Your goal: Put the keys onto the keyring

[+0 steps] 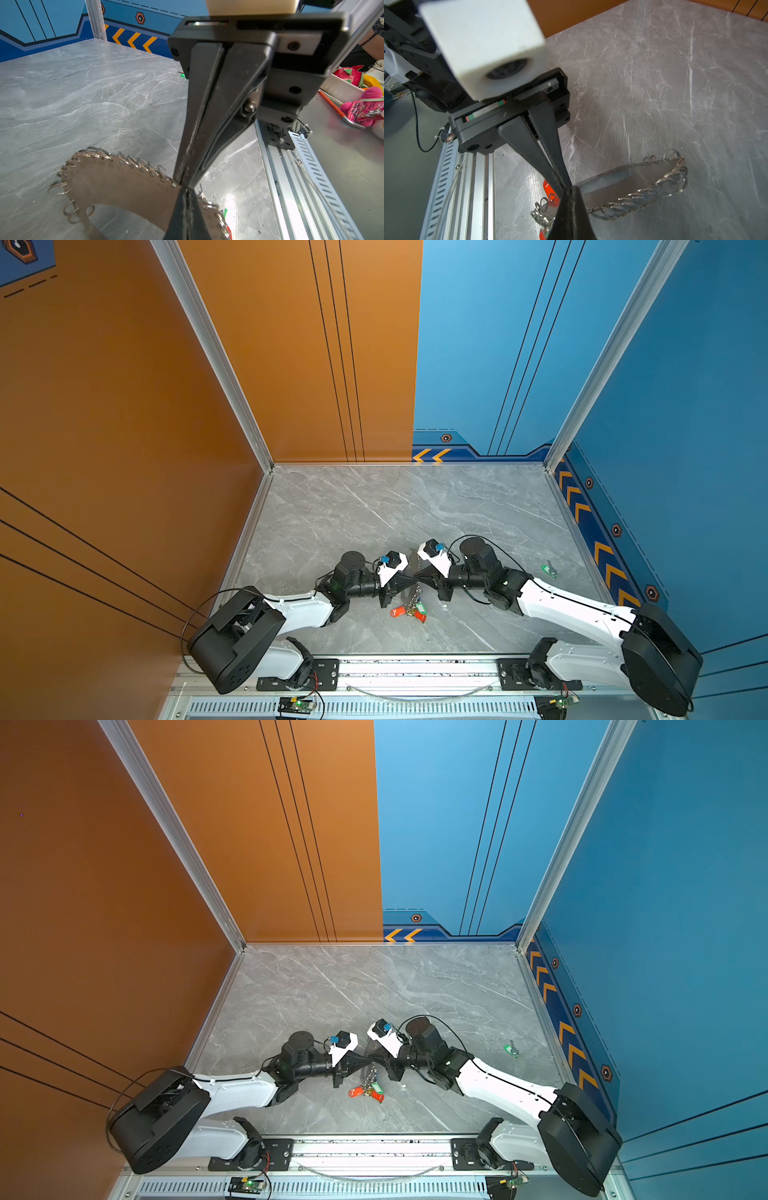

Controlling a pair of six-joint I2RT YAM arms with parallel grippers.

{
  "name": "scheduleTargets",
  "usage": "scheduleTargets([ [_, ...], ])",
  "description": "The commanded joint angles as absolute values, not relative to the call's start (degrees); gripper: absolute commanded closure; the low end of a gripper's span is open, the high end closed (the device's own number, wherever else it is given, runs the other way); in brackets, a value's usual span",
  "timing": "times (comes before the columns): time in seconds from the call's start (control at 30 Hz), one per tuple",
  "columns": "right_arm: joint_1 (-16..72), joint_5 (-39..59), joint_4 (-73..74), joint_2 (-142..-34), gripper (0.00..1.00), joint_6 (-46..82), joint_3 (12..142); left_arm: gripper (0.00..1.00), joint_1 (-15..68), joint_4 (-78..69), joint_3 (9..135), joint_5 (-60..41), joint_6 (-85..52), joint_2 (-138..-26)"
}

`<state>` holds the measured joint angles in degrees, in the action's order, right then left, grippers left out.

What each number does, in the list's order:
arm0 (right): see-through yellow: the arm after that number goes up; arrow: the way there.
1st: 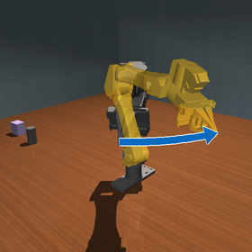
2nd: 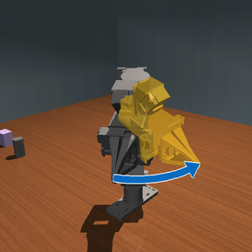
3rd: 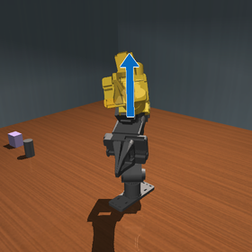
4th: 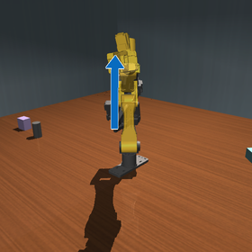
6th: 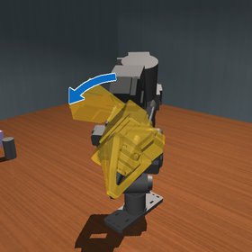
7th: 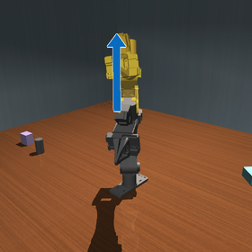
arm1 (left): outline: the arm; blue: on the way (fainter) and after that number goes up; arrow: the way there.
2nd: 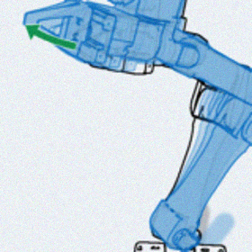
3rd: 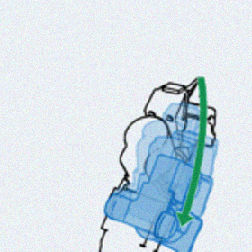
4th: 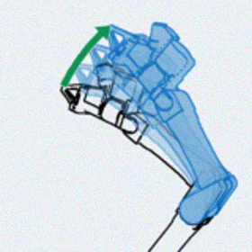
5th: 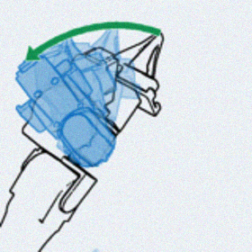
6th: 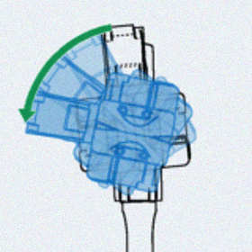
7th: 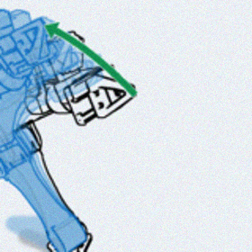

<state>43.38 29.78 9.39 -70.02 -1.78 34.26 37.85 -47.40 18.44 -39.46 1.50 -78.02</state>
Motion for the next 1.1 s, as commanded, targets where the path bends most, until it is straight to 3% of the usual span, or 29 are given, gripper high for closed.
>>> scheduleTargets([
  [0.0,41.2,29.7,6.7,-68.2,0.80,-0.8,35.3,1.00,38.1,-48.6,19.6,-38.2,1.4,-77.5],
  [0.13,40.6,30.8,7.1,-65.1,0.69,-2.7,33.0,1.00,37.8,-47.8,19.5,-38.0,1.7,-76.7],
  [0.4,38.1,38.9,11.8,-64.2,0.65,-13.5,28.8,1.00,40.1,-32.1,22.6,-36.1,9.6,-71.2],
  [0.73,37.8,43.1,9.1,-64.8,0.76,-18.5,30.2,1.00,40.7,-24.4,25.0,-36.9,14.0,-67.8],
  [1.07,39.8,39.1,7.6,-66.1,0.84,-22.5,31.1,1.00,40.9,-23.4,25.5,-39.1,14.1,-68.1],
])
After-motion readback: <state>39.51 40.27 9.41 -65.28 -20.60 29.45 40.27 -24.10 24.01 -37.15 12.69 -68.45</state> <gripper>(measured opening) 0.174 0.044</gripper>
